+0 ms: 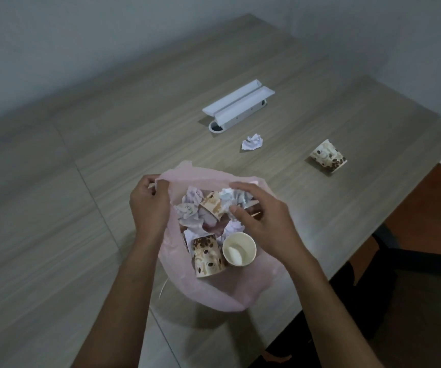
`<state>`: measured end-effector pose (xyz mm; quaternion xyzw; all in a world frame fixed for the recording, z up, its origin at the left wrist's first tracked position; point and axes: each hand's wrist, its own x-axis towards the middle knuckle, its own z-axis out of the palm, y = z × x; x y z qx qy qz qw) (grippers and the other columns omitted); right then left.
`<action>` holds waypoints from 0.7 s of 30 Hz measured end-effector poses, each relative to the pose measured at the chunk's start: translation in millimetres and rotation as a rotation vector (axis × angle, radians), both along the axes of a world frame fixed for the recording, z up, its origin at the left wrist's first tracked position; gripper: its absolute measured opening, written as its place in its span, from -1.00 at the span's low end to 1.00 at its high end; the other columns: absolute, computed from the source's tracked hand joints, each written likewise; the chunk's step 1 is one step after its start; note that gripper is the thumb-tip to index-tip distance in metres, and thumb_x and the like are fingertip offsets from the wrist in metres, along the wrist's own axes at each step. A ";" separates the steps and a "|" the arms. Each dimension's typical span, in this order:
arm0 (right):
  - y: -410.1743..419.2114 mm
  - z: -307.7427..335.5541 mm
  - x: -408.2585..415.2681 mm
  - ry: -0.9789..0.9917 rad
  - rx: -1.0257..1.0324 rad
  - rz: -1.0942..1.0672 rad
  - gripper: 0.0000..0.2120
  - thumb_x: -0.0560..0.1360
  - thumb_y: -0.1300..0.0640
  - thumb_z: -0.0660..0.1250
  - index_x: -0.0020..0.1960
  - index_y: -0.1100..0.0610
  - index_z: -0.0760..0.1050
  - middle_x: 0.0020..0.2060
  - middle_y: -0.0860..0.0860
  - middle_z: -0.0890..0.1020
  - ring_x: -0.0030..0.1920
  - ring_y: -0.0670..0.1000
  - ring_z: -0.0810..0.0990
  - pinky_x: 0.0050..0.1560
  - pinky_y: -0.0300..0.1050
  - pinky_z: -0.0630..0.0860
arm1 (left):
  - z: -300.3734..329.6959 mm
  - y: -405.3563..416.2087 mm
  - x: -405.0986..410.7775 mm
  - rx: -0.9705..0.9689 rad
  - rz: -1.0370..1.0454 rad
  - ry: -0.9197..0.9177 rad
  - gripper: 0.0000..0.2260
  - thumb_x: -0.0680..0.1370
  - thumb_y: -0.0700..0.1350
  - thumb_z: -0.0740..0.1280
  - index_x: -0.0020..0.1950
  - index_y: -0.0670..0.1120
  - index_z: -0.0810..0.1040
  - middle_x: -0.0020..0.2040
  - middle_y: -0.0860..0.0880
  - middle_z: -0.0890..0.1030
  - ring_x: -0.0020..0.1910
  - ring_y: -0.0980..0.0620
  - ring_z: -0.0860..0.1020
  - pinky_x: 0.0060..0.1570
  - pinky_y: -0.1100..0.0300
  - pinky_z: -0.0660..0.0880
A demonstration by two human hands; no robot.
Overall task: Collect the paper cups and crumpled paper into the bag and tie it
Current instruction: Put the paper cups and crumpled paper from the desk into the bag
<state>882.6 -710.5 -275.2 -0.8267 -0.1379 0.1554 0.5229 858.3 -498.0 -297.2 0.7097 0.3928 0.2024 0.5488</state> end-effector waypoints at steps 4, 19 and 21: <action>9.2 -36.1 12.7 0.077 -0.170 0.184 -0.43 0.55 0.11 0.36 0.48 -0.21 0.29 0.34 -0.10 0.50 0.16 -0.05 0.57 0.15 -0.32 0.46 | -13.0 -5.0 22.9 -0.025 -0.062 0.046 -0.91 0.55 -0.16 0.30 -0.10 -0.04 0.59 -0.30 0.08 0.60 -0.42 0.18 0.48 -0.35 0.24 0.39; -4.8 -32.6 140.7 -0.107 -0.148 -0.346 -0.73 0.50 0.14 0.36 0.19 0.04 0.58 0.13 -0.03 0.63 0.02 -0.11 0.53 0.09 -0.18 0.48 | 20.3 -8.5 54.9 0.009 -0.125 -0.055 -0.89 0.54 -0.22 0.29 -0.11 -0.13 0.61 -0.31 0.11 0.57 -0.42 0.31 0.46 -0.36 0.42 0.36; -3.5 -36.0 158.2 -0.091 -0.232 -0.259 -0.67 0.49 0.14 0.37 0.25 0.07 0.55 0.20 0.01 0.60 0.11 -0.06 0.54 0.17 -0.19 0.42 | 33.8 -14.6 44.7 0.021 -0.150 -0.079 -0.88 0.55 -0.22 0.29 -0.10 -0.15 0.61 -0.32 0.11 0.56 -0.42 0.30 0.46 -0.36 0.42 0.35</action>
